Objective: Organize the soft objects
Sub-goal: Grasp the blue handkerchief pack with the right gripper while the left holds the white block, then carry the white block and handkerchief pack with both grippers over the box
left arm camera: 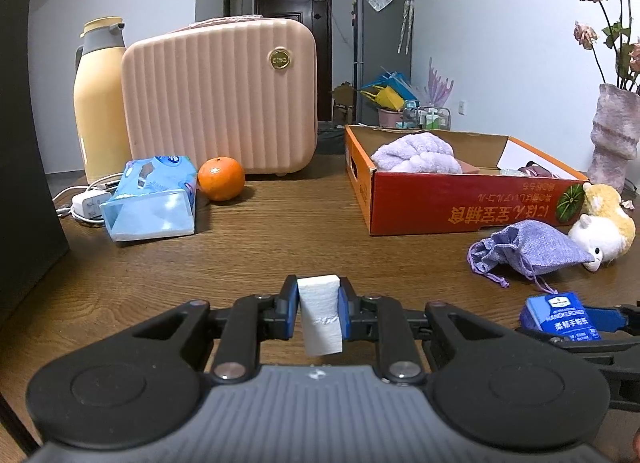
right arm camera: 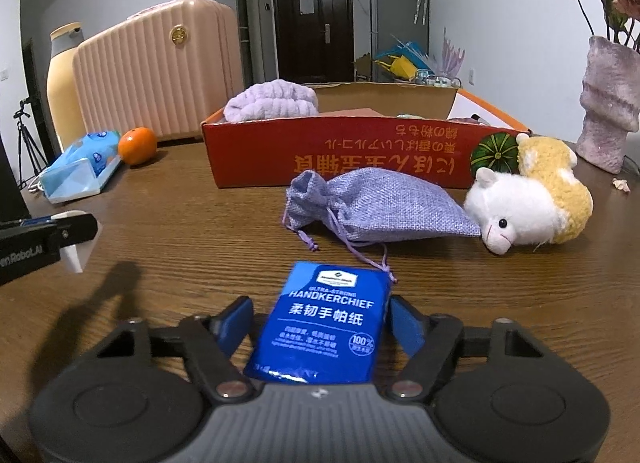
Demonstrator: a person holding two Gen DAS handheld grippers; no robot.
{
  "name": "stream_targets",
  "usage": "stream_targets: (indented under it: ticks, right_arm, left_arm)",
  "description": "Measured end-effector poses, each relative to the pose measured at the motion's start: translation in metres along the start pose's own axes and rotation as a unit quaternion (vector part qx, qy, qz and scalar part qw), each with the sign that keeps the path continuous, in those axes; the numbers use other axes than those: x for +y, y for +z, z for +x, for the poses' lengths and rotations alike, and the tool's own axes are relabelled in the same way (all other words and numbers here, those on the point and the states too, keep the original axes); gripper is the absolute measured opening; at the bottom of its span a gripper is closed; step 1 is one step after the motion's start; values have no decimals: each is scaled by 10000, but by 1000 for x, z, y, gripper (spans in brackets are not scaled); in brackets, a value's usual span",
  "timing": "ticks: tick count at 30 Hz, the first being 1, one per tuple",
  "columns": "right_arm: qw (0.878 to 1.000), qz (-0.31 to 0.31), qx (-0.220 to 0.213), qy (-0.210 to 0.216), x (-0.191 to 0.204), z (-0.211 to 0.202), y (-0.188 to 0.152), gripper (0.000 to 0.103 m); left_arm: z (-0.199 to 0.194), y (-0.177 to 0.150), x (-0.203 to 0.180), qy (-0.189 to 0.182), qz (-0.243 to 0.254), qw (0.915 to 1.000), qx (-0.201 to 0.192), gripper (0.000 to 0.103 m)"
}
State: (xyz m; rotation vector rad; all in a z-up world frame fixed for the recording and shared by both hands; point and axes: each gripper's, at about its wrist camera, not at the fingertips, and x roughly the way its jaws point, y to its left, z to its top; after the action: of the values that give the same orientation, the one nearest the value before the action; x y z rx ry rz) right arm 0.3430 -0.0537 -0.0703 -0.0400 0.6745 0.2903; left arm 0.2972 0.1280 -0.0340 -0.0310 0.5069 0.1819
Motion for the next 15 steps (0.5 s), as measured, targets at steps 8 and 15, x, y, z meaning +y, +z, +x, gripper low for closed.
stream_targets:
  ticks: [8,15]
  right_arm:
    - [9998,-152,-80,103,4,-4,-1,52]
    - [9993,-199,-277,141,6,-12,-1,52]
  left_arm:
    - [-3,-1,-1,-56,37,10000,-34,20]
    - [-4,0,-2,-72,13,10000,-52,20]
